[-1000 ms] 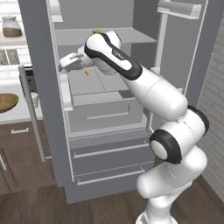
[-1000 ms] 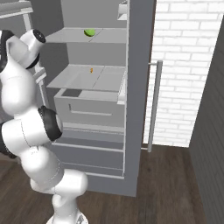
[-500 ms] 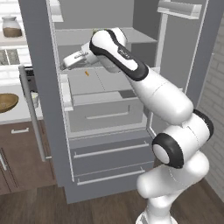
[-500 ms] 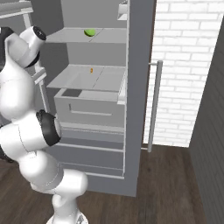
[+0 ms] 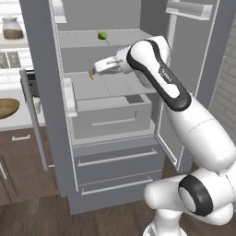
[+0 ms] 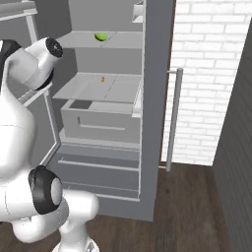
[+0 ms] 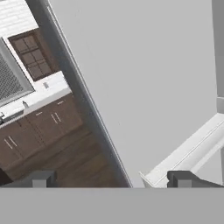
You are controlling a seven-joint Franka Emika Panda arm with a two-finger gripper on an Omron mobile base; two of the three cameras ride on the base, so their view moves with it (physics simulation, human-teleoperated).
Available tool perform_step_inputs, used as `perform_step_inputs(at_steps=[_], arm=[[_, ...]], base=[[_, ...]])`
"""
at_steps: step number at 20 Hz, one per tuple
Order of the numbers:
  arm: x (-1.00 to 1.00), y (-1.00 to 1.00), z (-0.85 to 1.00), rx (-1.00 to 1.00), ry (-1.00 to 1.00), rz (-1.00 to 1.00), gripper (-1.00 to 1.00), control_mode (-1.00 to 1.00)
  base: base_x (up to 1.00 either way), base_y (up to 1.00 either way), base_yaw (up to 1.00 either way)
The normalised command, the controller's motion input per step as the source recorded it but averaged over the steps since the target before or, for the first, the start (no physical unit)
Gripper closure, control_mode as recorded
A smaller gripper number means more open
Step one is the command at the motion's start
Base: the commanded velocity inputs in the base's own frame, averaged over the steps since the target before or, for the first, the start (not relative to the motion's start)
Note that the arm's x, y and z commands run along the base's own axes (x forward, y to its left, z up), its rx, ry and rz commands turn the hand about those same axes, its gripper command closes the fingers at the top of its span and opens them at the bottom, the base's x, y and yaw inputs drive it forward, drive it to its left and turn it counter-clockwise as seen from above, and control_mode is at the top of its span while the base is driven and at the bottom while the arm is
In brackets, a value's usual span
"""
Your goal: Grab a lemon wedge from the fridge and one ice cube from the ice bowl, and put them in the glass of lemonade.
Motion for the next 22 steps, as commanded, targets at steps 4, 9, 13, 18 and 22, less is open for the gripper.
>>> perform_step_inputs(at_steps=[4,9,13,18,22], arm=[[-0.16,-0.69,0.00,0.00,0.02,-0.41,-1.00,-1.00],[0.01,-0.02,0.00,-0.22,0.17,-0.49,-1.00,-1.00],[0.00,-0.26,0.00,-0.25,0.18,-0.52,-1.00,-1.00],[-0.01,-0.58,0.05,-0.17,0.18,-0.50,-1.00,-1.00],[-0.47,-0.80,0.01,-0.03,0.01,-0.42,-1.00,-1.00]], base=[[0.00,0.00,0.00],[0.00,0.00,0.00],[0.00,0.00,0.00],[0.00,0.00,0.00],[0.00,0.00,0.00]])
